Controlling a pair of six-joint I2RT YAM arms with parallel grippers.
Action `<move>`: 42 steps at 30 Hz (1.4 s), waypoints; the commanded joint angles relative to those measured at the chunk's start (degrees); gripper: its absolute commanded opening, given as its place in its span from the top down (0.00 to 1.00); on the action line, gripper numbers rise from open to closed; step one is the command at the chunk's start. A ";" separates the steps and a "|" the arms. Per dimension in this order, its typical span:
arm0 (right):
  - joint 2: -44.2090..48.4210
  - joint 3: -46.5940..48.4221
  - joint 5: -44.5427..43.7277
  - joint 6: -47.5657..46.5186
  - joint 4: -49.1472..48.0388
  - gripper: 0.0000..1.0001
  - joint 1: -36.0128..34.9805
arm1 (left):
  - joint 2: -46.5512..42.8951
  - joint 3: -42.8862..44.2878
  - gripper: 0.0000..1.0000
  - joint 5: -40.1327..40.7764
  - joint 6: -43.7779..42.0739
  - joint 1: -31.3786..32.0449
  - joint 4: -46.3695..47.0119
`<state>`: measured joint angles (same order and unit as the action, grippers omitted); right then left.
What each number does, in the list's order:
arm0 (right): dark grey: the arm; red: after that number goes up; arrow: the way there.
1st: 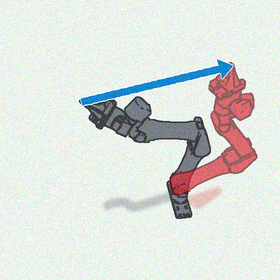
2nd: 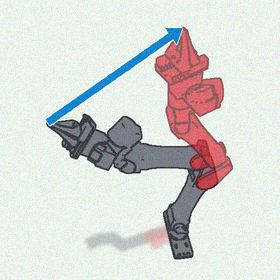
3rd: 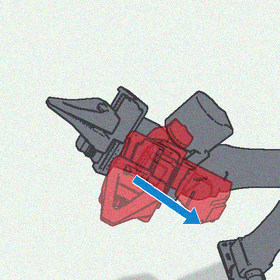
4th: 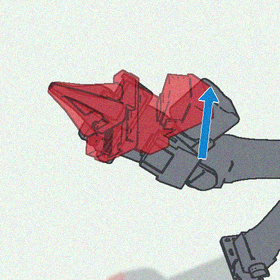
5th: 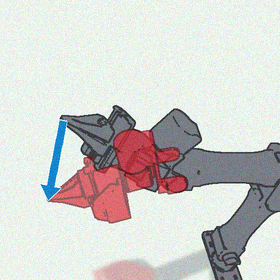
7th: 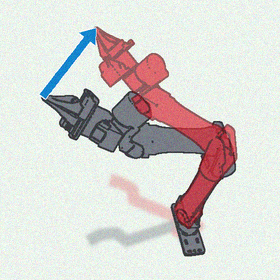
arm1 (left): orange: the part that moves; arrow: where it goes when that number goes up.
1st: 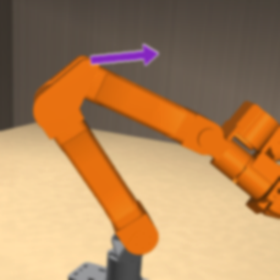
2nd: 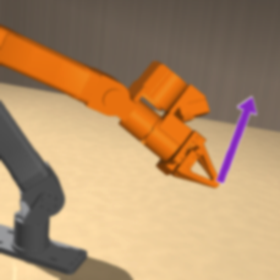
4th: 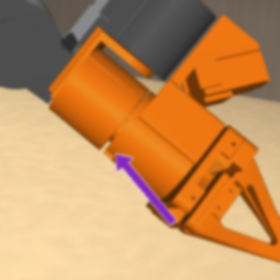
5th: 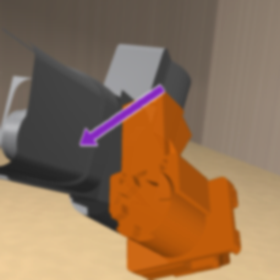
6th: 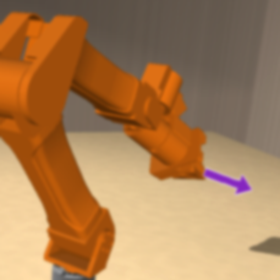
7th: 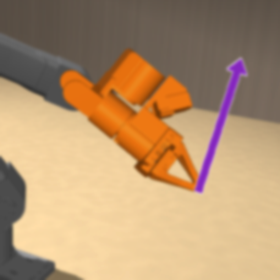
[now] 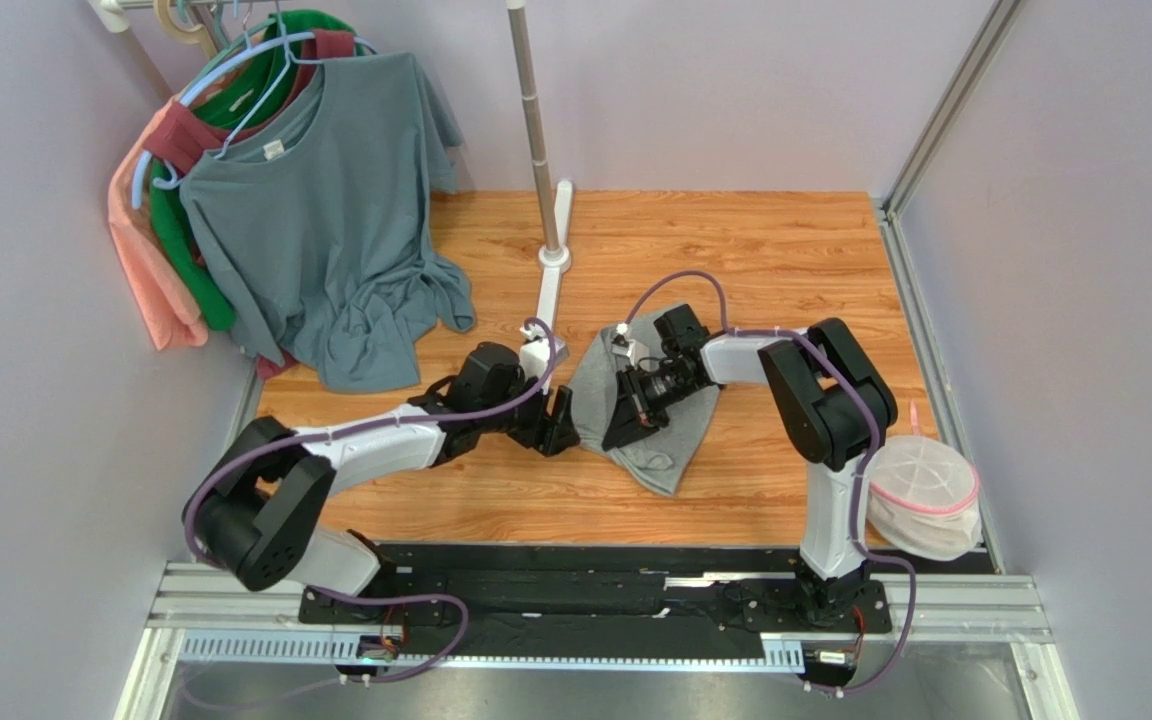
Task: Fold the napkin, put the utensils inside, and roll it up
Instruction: Roll the napkin with the utensil
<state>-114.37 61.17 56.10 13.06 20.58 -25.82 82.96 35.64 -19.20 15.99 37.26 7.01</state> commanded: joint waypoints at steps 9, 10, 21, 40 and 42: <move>-1.82 2.20 -3.19 -1.02 1.31 1.00 0.78 | -10.45 0.40 0.28 7.88 7.38 0.10 -9.64; -1.74 2.20 -3.27 -0.93 1.39 1.00 0.86 | -9.84 0.31 0.28 6.04 9.65 0.10 -10.08; -1.47 1.94 -3.54 -1.19 1.75 1.00 0.78 | -7.55 -2.94 0.27 -2.42 19.87 0.01 -3.49; -1.91 1.59 -4.94 -1.81 2.45 1.00 0.69 | 0.54 -0.22 0.27 -3.74 23.65 0.01 3.89; -1.91 1.59 -4.94 -1.99 2.45 1.00 0.77 | 1.15 0.13 0.27 -4.00 24.17 0.10 4.94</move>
<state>-115.07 62.22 55.83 13.02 22.09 -25.52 83.74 33.34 -22.04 38.30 37.26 7.01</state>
